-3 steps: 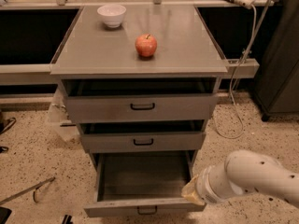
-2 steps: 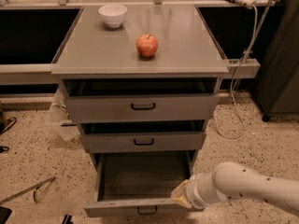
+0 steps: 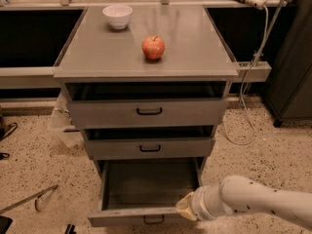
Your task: Close bottom drawer
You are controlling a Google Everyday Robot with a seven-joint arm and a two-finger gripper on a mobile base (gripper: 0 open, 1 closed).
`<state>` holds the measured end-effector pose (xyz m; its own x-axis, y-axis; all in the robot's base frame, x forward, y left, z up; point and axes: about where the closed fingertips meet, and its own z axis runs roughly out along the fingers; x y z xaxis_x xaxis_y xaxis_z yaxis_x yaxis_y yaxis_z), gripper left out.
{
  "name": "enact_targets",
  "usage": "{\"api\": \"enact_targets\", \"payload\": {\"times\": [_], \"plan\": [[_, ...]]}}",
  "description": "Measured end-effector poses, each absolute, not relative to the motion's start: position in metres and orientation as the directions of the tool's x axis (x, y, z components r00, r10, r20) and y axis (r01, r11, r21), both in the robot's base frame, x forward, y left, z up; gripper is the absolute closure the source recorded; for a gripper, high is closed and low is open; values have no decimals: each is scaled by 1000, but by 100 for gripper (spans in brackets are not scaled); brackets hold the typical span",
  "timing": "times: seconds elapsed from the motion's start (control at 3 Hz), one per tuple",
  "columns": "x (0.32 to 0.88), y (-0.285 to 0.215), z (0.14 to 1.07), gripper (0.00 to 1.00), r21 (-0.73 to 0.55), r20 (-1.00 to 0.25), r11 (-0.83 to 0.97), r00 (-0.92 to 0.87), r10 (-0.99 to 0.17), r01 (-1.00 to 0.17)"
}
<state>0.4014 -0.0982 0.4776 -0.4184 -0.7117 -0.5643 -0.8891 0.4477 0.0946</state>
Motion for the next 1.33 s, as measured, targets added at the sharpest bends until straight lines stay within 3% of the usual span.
{"api": "enact_targets", "payload": {"times": [0.67, 1.33], "plan": [[434, -67, 404, 100, 48, -703, 462, -359, -614, -886], [432, -47, 275, 100, 172, -726, 478, -439, -529, -862]]}}
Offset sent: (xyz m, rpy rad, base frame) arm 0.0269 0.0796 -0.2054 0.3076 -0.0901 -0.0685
